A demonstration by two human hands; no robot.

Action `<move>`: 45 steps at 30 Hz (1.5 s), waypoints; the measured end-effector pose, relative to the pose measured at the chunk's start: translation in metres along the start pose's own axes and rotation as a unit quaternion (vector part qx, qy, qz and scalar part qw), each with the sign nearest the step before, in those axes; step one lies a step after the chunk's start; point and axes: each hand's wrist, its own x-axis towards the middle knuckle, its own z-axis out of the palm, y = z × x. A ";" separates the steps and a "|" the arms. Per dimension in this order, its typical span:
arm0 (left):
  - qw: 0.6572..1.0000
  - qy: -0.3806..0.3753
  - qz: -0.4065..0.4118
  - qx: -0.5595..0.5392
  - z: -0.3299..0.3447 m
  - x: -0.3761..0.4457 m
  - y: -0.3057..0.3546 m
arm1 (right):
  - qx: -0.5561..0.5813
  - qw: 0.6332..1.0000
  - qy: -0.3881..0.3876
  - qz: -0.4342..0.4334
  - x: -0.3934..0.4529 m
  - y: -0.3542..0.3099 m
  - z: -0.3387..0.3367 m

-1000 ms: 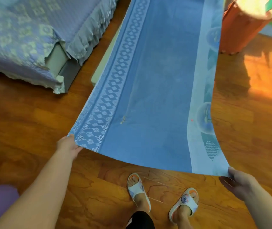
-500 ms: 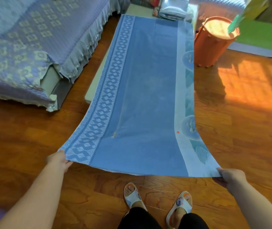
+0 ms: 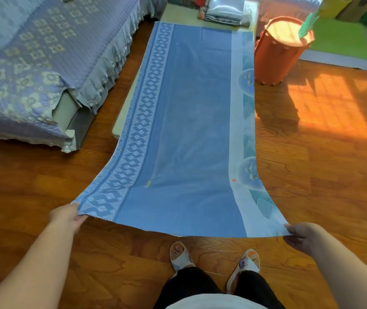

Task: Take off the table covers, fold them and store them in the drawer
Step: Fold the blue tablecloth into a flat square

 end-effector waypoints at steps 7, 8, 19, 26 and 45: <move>0.993 -0.028 -0.029 -0.115 -0.015 -0.004 0.013 | 0.032 0.991 -0.111 0.074 -0.005 0.018 -0.016; 0.992 -0.034 -0.027 -0.122 -0.014 -0.008 0.017 | 0.053 0.989 -0.124 0.068 -0.009 0.020 -0.015; 0.998 -0.008 0.051 0.038 -0.016 -0.057 0.046 | 0.059 0.996 -0.046 -0.039 -0.049 0.019 -0.009; 0.975 -0.075 0.092 -0.188 0.014 -0.088 0.081 | 0.050 0.990 -0.066 -0.115 -0.080 -0.015 -0.035; 0.884 -0.260 0.188 -0.339 0.250 -0.164 0.239 | 0.190 0.848 -0.166 -0.466 -0.061 -0.348 -0.034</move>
